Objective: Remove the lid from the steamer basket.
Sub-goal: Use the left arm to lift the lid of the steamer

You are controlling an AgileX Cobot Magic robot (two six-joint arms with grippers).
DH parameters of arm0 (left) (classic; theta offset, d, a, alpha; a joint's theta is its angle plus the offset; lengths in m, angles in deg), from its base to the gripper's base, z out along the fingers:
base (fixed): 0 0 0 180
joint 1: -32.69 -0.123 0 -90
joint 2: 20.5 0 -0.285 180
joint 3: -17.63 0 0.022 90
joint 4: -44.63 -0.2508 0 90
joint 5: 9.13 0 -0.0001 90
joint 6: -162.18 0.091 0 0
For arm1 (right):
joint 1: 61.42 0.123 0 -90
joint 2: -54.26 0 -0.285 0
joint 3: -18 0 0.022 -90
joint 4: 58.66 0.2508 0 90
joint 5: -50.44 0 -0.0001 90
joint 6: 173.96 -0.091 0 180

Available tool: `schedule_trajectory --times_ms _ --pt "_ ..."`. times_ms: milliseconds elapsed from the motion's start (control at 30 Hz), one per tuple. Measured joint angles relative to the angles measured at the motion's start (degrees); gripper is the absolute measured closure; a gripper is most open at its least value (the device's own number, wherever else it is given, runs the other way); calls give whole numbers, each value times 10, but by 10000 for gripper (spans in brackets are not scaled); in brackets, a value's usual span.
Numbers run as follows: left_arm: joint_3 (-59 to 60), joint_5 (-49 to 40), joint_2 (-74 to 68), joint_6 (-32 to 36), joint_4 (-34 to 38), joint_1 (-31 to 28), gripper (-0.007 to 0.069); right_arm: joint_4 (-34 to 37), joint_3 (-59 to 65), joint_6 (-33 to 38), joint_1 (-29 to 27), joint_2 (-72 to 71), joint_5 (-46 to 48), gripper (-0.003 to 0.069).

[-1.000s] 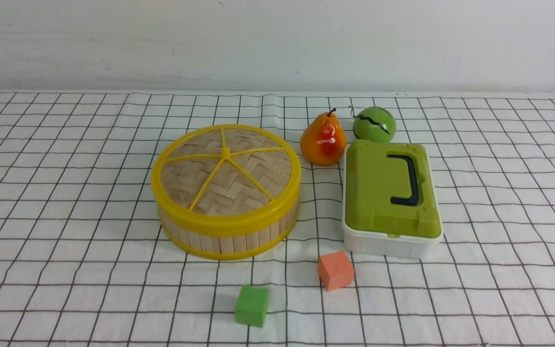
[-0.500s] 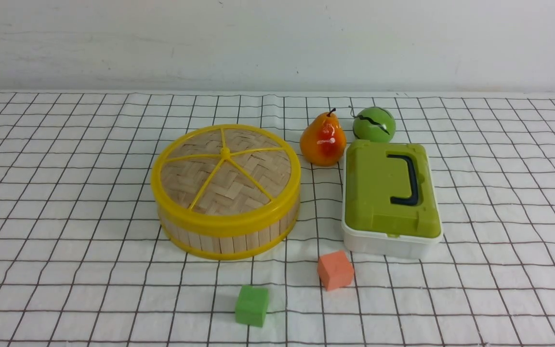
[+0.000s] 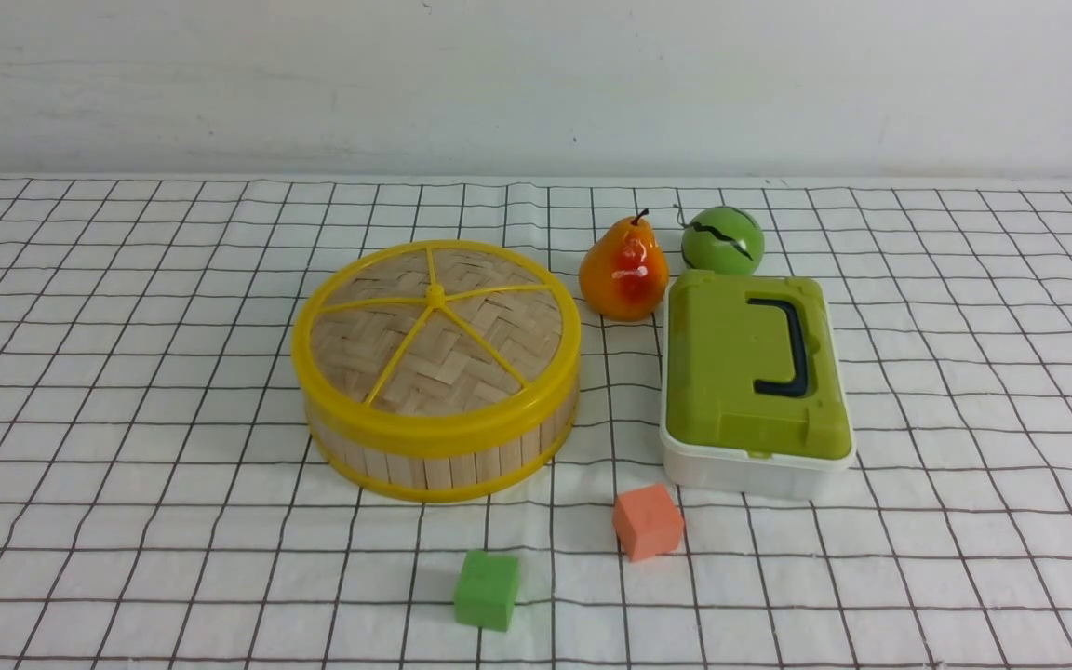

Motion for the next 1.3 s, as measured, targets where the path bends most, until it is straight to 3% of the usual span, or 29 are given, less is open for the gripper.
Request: schedule_trajectory --times_ms 367,800,900,1133,1267,1300 --pt "0 44 0 -4 1 0 561 0 0 0 0 0 0 419" --pt "0 352 0 -11 11 0 550 0 0 0 0 0 0 419" --pt "0 408 0 -49 12 0 549 0 0 0 0 0 0 419" --pt "-5 569 0 -237 13 0 542 0 0 0 0 0 0 419" --pt "-83 481 -7 -262 -16 0 540 0 0 0 0 0 0 419" --pt "-151 384 -38 -264 -40 0 538 0 0 0 0 0 0 419"
